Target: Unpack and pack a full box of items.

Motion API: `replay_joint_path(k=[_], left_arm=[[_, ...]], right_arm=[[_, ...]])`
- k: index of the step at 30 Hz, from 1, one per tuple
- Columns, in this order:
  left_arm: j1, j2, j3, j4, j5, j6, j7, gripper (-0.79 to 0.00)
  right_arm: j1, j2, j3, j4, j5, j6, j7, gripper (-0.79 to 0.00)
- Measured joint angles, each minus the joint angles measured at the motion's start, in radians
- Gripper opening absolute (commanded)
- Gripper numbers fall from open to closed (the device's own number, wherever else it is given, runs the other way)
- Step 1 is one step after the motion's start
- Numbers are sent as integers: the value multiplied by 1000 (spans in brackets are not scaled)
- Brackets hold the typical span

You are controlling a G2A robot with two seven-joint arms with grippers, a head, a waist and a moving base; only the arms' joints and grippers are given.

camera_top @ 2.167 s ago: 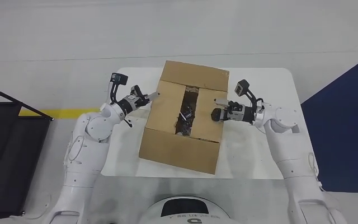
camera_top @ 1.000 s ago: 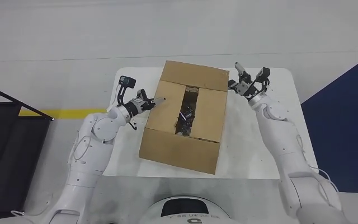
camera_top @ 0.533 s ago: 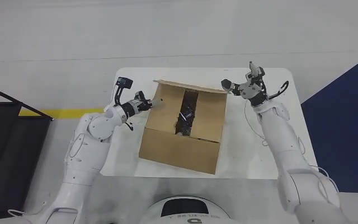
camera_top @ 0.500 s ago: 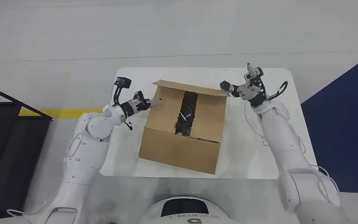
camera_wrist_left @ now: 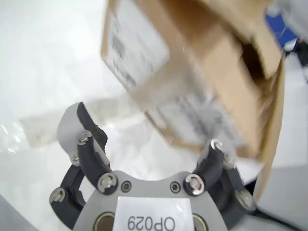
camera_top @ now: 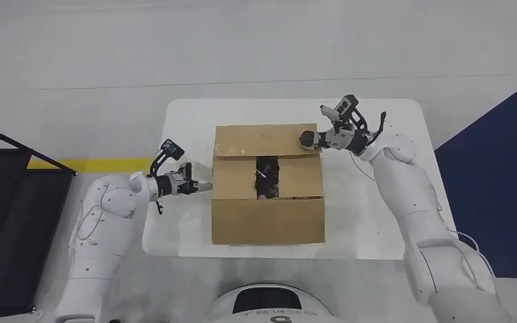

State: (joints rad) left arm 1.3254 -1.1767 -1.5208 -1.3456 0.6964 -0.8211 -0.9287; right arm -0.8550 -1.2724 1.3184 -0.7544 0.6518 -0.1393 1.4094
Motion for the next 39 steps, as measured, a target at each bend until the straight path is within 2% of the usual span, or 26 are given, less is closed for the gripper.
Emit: replay_joint_path(k=[3, 6, 9, 13, 18, 28, 33, 39], left_arm=[[20, 9, -6, -13, 45, -10, 19, 0], [34, 15, -26, -20, 1, -19, 72, 0], [49, 25, -31, -50, -25, -54, 53, 0], [77, 39, 24, -110, 25, -68, -6, 0], [94, 59, 91, -155, 74, -76, 6, 0], [81, 99, 110, -159, -260, -120, 50, 0], [51, 121, 91, -133, -458, -63, 15, 0], [7, 121, 111, -134, -438, 115, 59, 0]], right_arm=[[5, -2, -17, -16, -22, 13, -40, 0], [7, -3, -24, -28, -21, 21, -59, 0], [8, -2, -25, -37, -20, 24, -67, 0], [8, 2, -20, -41, -17, 26, -76, 0], [4, 6, -18, -41, -11, 25, -82, 0], [1, 10, -23, -27, -20, 16, -114, 0], [-1, 15, -9, -18, 15, 14, -73, 0], [-33, 33, 76, -25, 110, -72, -49, 0]])
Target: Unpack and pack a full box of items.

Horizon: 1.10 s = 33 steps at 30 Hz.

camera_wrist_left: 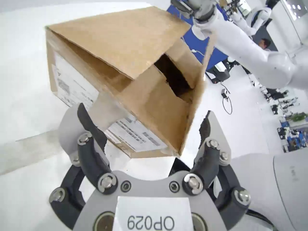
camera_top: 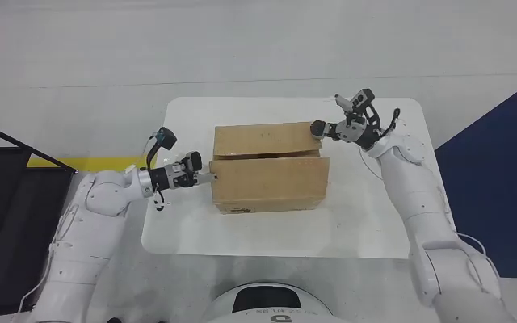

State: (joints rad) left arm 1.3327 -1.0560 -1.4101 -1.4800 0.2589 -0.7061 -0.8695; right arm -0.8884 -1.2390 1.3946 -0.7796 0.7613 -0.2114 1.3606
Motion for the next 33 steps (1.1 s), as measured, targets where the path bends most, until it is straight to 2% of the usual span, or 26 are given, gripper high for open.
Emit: replay_joint_path(k=[5, 8, 12, 17, 23, 30, 33], left_arm=[[-17, -6, 34, 1, 39, 105, 71, 0], [-47, -13, 69, 17, 73, 167, 113, 0], [-80, -19, 104, 38, 128, 222, 150, 0], [-102, -26, 137, 58, 160, 259, 189, 0], [-109, -26, 138, 86, 158, 272, 221, 0], [-87, -14, 83, 119, 202, 306, 262, 0], [-82, -13, 81, 128, 235, 336, 278, 0]], right_arm=[[-80, 7, 63, -87, 148, -42, 72, 0], [-135, 30, 96, -199, 117, -11, 168, 0], [-230, 60, 90, -382, -8, 39, 176, 0], [-264, 75, 49, -488, -248, 108, 67, 0], [-253, 71, 4, -502, -310, 140, -91, 0], [-209, 75, -34, -452, -410, 190, -165, 0], [-188, 75, -51, -434, -419, 189, -152, 0]])
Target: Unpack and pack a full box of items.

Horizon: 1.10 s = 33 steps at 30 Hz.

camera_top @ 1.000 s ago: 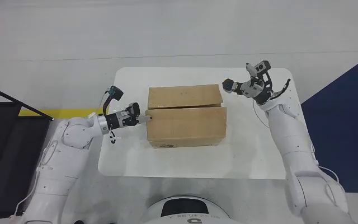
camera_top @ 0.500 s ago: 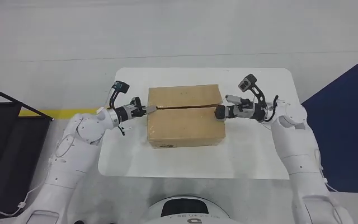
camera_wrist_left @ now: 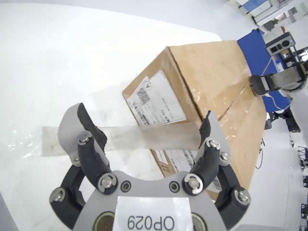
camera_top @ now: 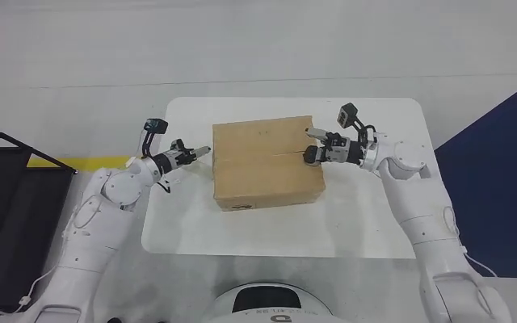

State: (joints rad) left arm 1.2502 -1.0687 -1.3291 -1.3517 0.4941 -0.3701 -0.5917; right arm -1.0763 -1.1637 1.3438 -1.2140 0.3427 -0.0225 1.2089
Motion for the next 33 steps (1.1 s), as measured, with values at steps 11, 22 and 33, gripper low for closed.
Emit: replay_joint_path(k=[11, 22, 33], left_arm=[[-71, -23, 102, 30, 85, 112, 20, 0], [-205, -58, 221, 101, 142, 199, -5, 0], [-306, -96, 322, 145, 156, 239, -30, 0]], right_arm=[[-17, 15, 34, -19, 40, -40, 5, 0], [-70, 29, 76, -66, 87, -75, -21, 0], [-128, 47, 151, -116, 114, -76, -55, 0]])
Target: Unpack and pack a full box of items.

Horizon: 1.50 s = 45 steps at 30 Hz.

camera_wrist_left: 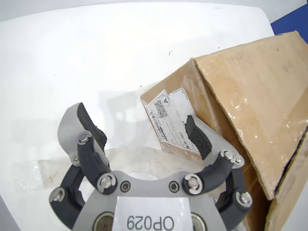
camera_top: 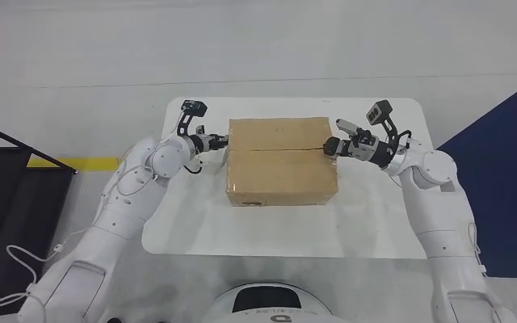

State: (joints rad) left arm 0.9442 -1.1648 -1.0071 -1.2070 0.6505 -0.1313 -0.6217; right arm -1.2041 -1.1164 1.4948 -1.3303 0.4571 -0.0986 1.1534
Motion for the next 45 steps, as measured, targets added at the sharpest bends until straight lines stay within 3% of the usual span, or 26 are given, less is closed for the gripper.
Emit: replay_joint_path(k=[8, 45], left_arm=[[-68, -25, 58, 43, 31, 5, -7, 0], [-59, -24, 49, 40, 28, -1, 12, 0]], right_arm=[[1, 0, -1, 0, 0, 0, 1, 0], [1, 0, -1, 0, 0, 0, 1, 0]])
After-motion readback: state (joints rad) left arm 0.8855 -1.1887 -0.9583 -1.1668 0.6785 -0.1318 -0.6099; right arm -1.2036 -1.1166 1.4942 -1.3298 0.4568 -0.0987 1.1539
